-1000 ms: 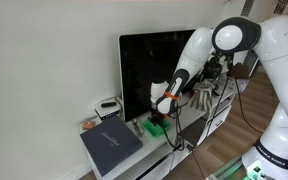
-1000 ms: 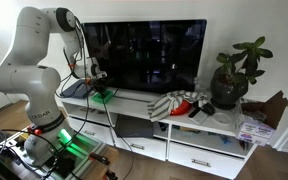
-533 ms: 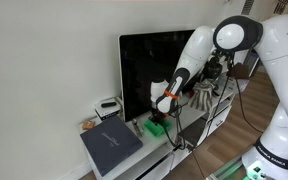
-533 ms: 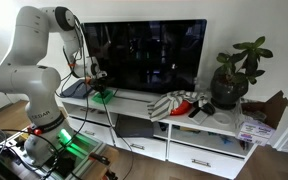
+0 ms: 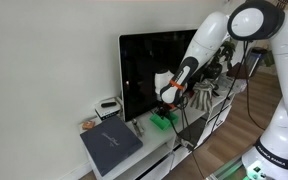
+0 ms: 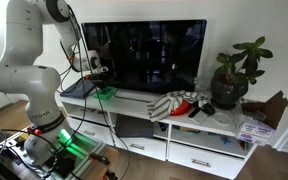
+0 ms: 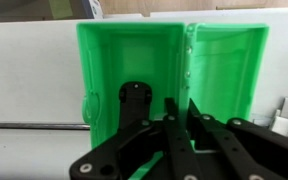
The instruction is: Pick up the green lunch box and move it to the left of the tv stand
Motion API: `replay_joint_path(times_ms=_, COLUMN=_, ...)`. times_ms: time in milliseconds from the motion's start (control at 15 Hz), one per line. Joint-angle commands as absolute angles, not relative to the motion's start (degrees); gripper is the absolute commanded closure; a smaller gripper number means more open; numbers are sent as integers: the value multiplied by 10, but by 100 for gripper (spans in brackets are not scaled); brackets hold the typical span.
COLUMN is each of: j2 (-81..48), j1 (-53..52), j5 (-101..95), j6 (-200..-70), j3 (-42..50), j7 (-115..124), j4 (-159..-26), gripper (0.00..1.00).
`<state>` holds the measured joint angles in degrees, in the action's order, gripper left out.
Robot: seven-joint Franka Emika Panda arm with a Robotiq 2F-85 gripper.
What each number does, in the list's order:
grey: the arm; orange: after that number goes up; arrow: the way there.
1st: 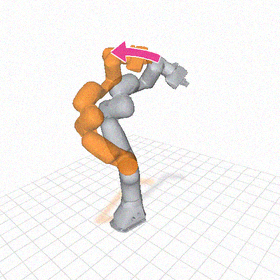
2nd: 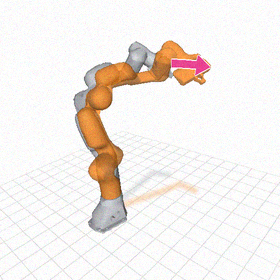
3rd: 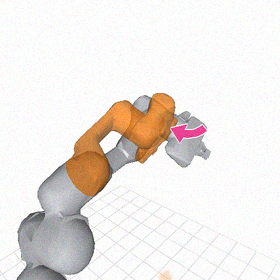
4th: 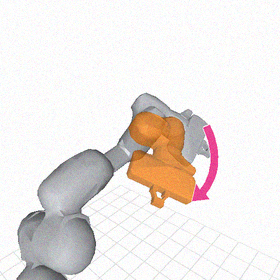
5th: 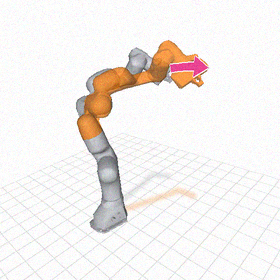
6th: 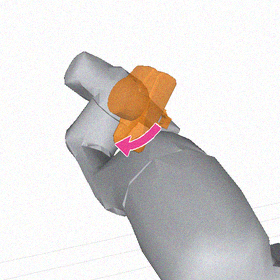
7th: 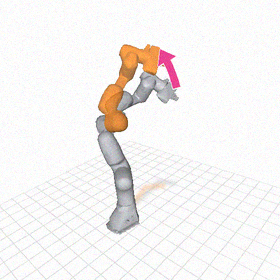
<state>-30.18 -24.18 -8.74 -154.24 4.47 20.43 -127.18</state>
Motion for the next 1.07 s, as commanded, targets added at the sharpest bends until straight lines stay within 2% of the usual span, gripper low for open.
replay_joint_path(times_ms=0, j2=-209, j1=-202, j5=-111, j6=-1475, j3=42, j7=161, j4=-1329, gripper=96)
replay_joint_path(times_ms=467, j2=-87, j1=-83, j5=-163, j6=-1439, j3=44, j7=30, j4=-1391, gripper=97)
replay_joint_path(times_ms=867, j2=-65, j1=18, j5=-142, j6=-1453, j3=58, j7=-102, j4=-1401, gripper=97)
replay_joint_path(times_ms=933, j2=-88, j1=4, j5=-152, j6=-1450, j3=48, j7=-60, j4=-1386, gripper=88)
replay_joint_path(times_ms=1000, j2=-86, j1=17, j5=-151, j6=-1449, j3=52, j7=-78, j4=-1386, gripper=88)
